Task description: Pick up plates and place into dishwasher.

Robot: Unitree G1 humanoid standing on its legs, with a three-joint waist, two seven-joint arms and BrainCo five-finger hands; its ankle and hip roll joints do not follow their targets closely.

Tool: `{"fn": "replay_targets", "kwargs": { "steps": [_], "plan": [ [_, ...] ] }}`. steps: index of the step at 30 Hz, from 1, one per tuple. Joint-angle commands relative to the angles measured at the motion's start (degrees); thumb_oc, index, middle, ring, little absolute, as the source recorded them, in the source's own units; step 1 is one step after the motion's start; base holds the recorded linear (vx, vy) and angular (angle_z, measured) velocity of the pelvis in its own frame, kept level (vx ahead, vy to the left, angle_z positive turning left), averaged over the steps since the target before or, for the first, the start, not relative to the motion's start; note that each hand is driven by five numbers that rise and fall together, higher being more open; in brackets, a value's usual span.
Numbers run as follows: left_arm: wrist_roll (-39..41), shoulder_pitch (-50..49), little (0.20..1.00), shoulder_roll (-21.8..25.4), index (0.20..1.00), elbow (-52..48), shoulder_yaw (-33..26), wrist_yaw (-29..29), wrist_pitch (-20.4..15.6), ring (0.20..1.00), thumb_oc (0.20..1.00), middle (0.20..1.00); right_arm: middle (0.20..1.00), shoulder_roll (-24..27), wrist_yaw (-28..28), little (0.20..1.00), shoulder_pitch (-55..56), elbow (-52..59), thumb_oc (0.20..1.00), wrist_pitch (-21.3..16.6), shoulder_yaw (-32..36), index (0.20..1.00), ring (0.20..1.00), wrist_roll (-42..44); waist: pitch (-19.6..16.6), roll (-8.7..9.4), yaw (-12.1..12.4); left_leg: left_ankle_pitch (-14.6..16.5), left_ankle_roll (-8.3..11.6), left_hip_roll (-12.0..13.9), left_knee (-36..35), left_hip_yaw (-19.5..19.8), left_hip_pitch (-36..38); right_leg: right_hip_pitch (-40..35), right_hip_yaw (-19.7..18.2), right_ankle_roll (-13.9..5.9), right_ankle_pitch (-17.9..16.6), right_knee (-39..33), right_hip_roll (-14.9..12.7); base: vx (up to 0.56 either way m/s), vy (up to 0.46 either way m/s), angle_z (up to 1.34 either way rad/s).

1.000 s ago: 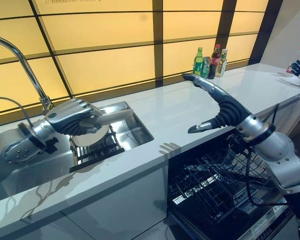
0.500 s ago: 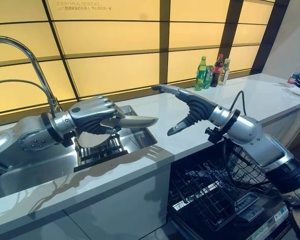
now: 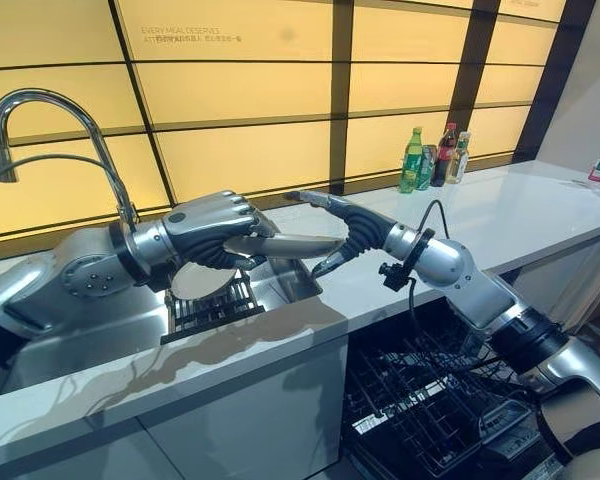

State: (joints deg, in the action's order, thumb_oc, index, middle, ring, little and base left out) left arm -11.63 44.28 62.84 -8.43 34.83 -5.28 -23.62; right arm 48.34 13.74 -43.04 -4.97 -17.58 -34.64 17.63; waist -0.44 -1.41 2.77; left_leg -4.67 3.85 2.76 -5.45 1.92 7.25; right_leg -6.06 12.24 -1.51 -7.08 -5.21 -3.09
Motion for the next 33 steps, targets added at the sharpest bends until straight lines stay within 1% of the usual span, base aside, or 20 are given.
{"fn": "replay_targets", "kwargs": {
  "steps": [1, 4, 5, 6, 7, 14, 19, 23, 26, 32, 33],
  "plan": [
    [4.52, 6.85, 0.2, -1.84, 0.2, 1.68, -0.71, 1.2, 0.14, 0.2, 0.2, 0.2, 1.0, -0.74, -2.78, 1.0, -8.4, -4.03, 1.0, -0.05, -2.24, 1.0, 1.0, 1.78, 1.02, 1.68, 2.44, 4.3, -3.02, -5.01, 0.45, -0.31, 0.23, -1.84, -0.84, -5.17, 3.53, 0.21, -2.59, 0.0, 0.0, 0.0],
    [4.62, 6.97, 0.2, -2.03, 0.2, 1.76, -0.6, 1.29, 0.05, 0.2, 0.2, 0.2, 1.0, -1.28, -2.77, 1.0, -8.34, -4.46, 1.0, 0.13, -2.38, 1.0, 1.0, 1.54, 1.0, 1.67, 2.49, 4.27, -3.02, -5.04, 0.45, -0.26, 0.22, -1.85, -0.81, -5.16, 3.52, 0.21, -2.6, 0.0, 0.0, 0.0],
    [4.8, 7.02, 0.2, -2.49, 0.2, 1.75, -0.45, 1.6, -0.04, 0.2, 0.2, 0.2, 0.558, -1.96, -2.61, 0.558, -8.45, -5.07, 0.558, 0.77, -2.87, 0.558, 0.558, 0.83, 0.98, 1.64, 2.7, 4.25, -3.06, -5.11, 0.45, -0.13, 0.21, -1.91, -0.78, -5.14, 3.55, 0.21, -2.63, 0.0, 0.0, 0.0],
    [4.79, 7.19, 0.2, -2.73, 0.2, 1.91, -0.29, 1.78, 0.02, 0.2, 0.2, 0.2, 0.357, -2.07, -2.72, 0.357, -8.72, -5.43, 0.357, 1.07, -3.38, 0.357, 0.357, 0.36, 0.97, 1.64, 2.69, 4.22, -3.07, -5.12, 0.45, -0.11, 0.19, -1.92, -0.76, -5.14, 3.55, 0.21, -2.68, 0.01, 0.025, 0.04],
    [4.96, 7.4, 0.2, -2.77, 0.2, 1.96, -0.24, 1.77, 0.13, 0.2, 0.2, 0.2, 0.2, -2.11, -2.78, 0.2, -8.75, -5.68, 0.2, 1.4, -3.55, 0.2, 0.2, -0.14, 0.95, 1.64, 2.67, 4.25, -3.07, -5.14, 0.45, -0.1, 0.23, -1.93, -0.76, -5.16, 3.55, 0.21, -2.69, 0.01, 0.019, 0.06],
    [5.21, 7.31, 0.2, -2.45, 0.2, 1.71, -0.32, 1.88, 0.23, 0.2, 0.2, 0.2, 0.2, -0.7, -5.35, 0.2, -8.62, -7.25, 0.2, 3.91, -4.0, 0.2, 0.2, -5.56, 0.91, 1.78, 2.6, 4.26, -3.08, -5.19, 0.45, -0.24, 0.24, -1.94, -0.85, -5.28, 3.53, 0.21, -2.8, 0.0, 0.006, 0.02],
    [5.24, 6.98, 0.2, -1.71, 0.2, 1.73, -0.7, 1.73, 0.26, 0.2, 0.2, 0.2, 0.2, 1.35, -6.03, 0.2, -9.01, -6.66, 0.2, 6.08, -4.15, 0.2, 0.2, -8.63, 1.02, 1.93, 2.31, 4.31, -3.14, -5.18, 0.45, -0.35, 0.38, -1.93, -1.13, -5.3, 3.41, 0.21, -2.72, 0.0, 0.0, 0.0],
    [5.48, 5.97, 0.2, -0.2, 0.2, 1.34, -1.51, 1.43, 0.16, 0.2, 0.2, 0.2, 0.2, 4.3, -6.25, 0.2, -8.9, -5.83, 0.2, 8.28, -4.32, 0.2, 0.2, -12.59, 1.05, 2.07, 2.09, 4.38, -3.11, -5.12, 0.45, -0.62, 0.45, -1.92, -1.34, -5.42, 3.36, 0.21, -2.69, 0.0, 0.0, 0.0],
    [5.89, 5.41, 0.2, 0.93, 0.2, 1.41, -1.89, 1.46, -0.28, 0.2, 0.2, 0.2, 0.2, 6.29, -6.67, 0.2, -8.78, -5.63, 0.2, 8.87, -4.2, 0.2, 0.2, -14.42, 1.1, 2.12, 1.87, 4.45, -3.09, -5.03, 0.45, -0.85, 0.56, -1.93, -1.52, -5.46, 3.33, 0.21, -2.63, 0.0, 0.0, 0.0],
    [6.05, 3.78, 0.2, 1.63, 0.2, 0.73, -3.12, 1.24, -0.21, 0.2, 0.2, 0.2, 0.2, 8.06, -8.93, 0.2, -7.8, -4.43, 0.2, 8.42, -2.07, 0.2, 0.2, -13.2, 1.35, 2.13, 1.51, 4.6, -3.14, -4.93, 0.45, -1.0, 0.79, -1.97, -2.0, -5.4, 3.3, 0.21, -2.37, 0.0, 0.0, 0.0],
    [6.23, 3.46, 0.514, 1.73, 0.514, 0.71, -3.45, 1.23, 0.15, 0.514, 0.514, 0.514, 0.2, 8.25, -9.27, 0.2, -7.47, -4.34, 0.2, 8.18, -1.56, 0.2, 0.2, -12.79, 1.39, 2.12, 1.48, 4.62, -3.13, -4.9, 0.45, -1.04, 0.85, -2.01, -2.02, -5.4, 3.3, 0.21, -2.35, 0.0, 0.0, 0.0]
  ]
}}
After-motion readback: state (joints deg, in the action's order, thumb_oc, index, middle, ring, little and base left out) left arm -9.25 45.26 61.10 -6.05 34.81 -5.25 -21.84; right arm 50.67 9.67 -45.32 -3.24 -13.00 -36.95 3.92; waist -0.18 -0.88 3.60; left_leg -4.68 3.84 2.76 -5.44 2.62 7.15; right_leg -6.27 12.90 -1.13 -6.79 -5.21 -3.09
